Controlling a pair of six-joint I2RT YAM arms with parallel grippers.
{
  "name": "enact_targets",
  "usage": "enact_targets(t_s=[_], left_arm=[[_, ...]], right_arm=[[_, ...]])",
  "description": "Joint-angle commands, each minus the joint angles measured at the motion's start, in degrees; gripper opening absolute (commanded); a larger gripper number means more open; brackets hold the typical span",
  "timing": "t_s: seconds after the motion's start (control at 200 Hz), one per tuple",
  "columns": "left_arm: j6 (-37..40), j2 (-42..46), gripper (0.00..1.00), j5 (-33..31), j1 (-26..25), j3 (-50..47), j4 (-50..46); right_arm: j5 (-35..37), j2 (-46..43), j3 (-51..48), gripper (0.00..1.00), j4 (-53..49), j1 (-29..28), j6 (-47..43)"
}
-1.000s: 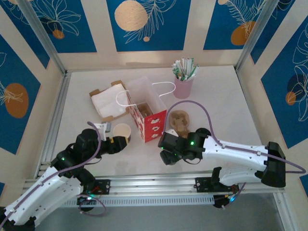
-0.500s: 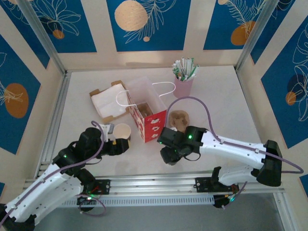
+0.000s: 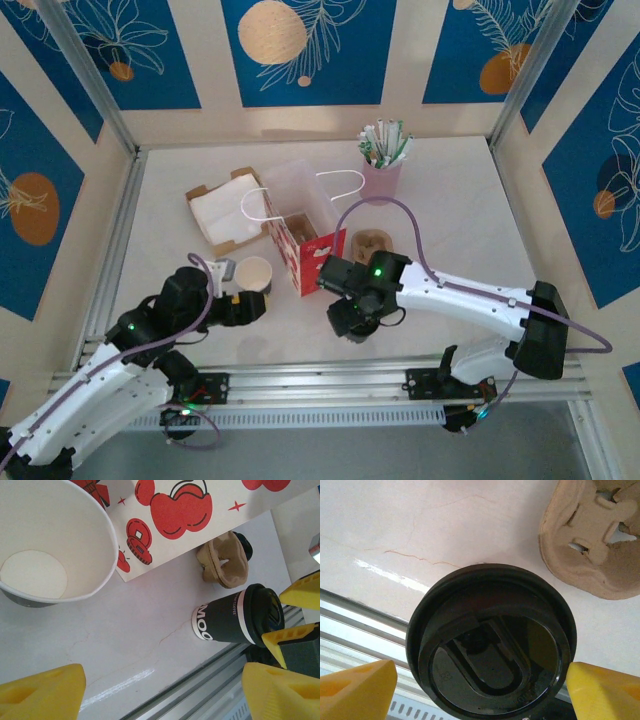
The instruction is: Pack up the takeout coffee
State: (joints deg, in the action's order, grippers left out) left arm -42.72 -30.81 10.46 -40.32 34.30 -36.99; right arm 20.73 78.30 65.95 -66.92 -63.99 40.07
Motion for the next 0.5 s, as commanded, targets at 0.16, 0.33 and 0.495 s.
enact_targets(t_s=[0.16, 0.33, 0.495], left_arm=[[1.7, 0.7, 0.81, 1.0, -0.4, 1.6, -0.7], [1.7, 1.1, 0.82, 0.9, -0.4, 1.2, -0.6], [1.7, 1.6, 0.82, 1.0, -0.4, 0.9, -0.8]], right_arm=[[-2.1, 1.1, 2.5, 0.88, -2.1, 0.4, -0.4], [-1.3, 0.7, 3.7, 0.88, -2.9, 0.2, 0.0], [-1.8, 1.0, 3.2, 0.88, -3.1, 0.9, 0.6]])
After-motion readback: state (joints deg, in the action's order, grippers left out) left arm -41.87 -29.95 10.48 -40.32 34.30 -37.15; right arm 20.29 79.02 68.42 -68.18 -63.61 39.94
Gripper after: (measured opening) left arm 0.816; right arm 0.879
